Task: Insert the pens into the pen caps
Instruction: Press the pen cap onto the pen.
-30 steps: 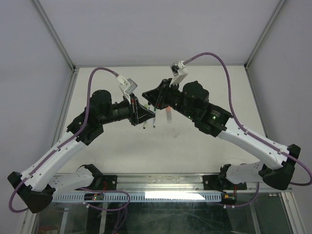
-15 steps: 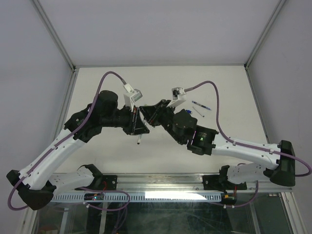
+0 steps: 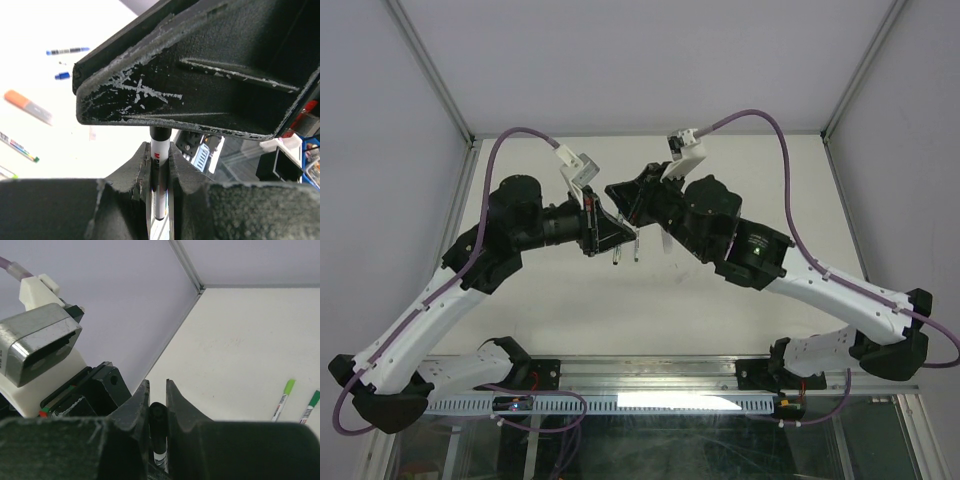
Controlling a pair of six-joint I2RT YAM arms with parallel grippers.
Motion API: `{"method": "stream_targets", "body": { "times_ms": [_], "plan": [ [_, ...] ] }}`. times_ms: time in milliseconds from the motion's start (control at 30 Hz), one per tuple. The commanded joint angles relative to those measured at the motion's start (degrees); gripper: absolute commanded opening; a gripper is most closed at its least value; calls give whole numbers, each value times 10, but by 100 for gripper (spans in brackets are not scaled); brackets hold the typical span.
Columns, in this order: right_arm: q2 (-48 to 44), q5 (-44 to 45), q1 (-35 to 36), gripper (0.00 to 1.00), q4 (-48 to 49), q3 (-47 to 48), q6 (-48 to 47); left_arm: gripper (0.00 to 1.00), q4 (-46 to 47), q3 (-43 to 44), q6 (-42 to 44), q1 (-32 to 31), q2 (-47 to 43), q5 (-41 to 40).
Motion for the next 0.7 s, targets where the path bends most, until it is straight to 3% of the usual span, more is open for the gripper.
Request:
{"method": "stream_targets", "body": {
  "times_ms": [0,300,667],
  "plan": [
    [13,-88,0,10,-80,83,-40,0,113,38,30,18,-2,-75],
    [-6,-68,-3,28,-69,141,-92,0,83,31,38,18,11,-74],
    [-140,10,-4,42,-58,-43,-78,0,45,-4,14,18,-4,-120]
  ]
}}
